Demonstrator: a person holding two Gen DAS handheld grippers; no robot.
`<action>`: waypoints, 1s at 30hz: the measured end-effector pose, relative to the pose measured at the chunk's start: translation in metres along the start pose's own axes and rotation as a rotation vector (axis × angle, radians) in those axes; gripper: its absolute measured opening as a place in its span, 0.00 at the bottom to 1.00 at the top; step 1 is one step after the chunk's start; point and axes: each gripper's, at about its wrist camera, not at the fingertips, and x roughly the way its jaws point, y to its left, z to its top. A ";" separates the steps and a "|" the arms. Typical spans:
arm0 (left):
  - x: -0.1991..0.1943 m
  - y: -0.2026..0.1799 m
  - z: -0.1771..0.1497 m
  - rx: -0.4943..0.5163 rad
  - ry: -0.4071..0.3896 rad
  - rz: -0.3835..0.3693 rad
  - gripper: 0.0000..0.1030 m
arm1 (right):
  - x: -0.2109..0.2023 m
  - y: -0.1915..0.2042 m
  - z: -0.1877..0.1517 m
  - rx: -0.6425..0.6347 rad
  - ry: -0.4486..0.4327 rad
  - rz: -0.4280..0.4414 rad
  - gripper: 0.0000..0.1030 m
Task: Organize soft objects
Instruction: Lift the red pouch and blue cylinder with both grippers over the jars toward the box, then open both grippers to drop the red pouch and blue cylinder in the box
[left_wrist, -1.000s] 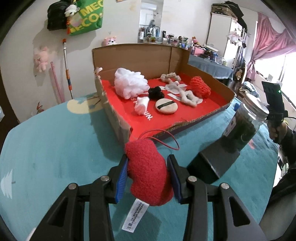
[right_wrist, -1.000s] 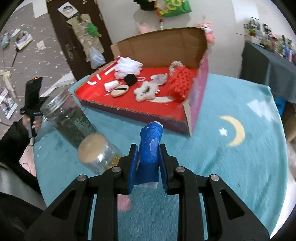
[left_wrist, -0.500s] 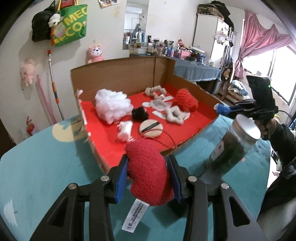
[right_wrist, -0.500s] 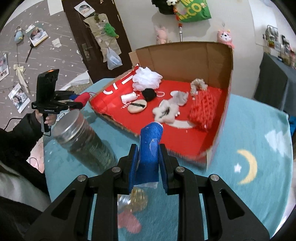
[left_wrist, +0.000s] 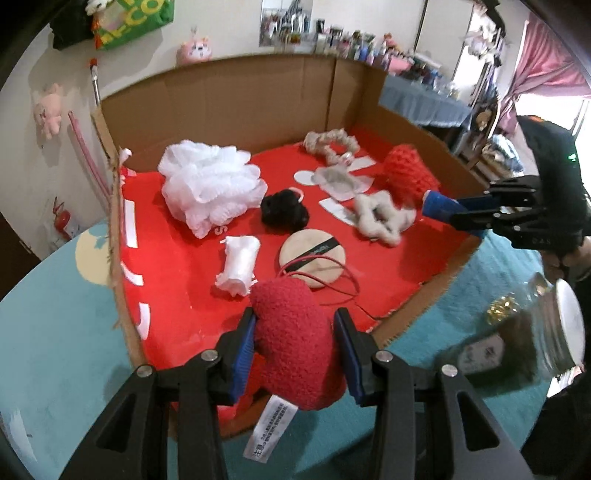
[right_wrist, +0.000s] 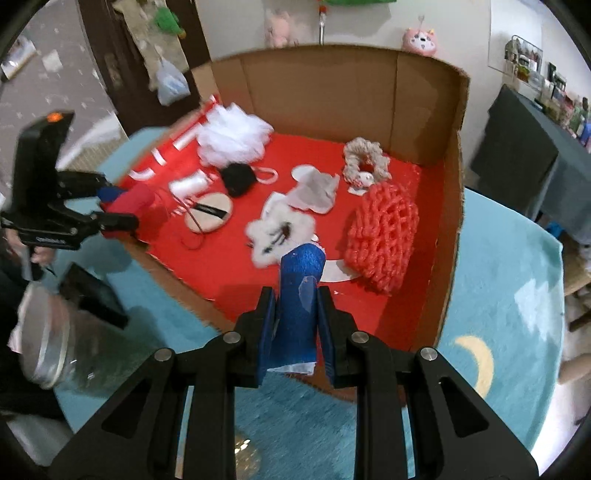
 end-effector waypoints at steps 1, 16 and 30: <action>0.003 0.001 0.002 -0.005 0.013 0.007 0.43 | 0.004 0.000 0.002 0.002 0.016 -0.011 0.21; 0.042 0.014 0.014 -0.044 0.132 0.088 0.43 | 0.046 0.002 0.019 -0.023 0.142 -0.135 0.21; 0.042 0.010 0.015 -0.056 0.114 0.083 0.49 | 0.053 0.008 0.019 -0.039 0.169 -0.159 0.25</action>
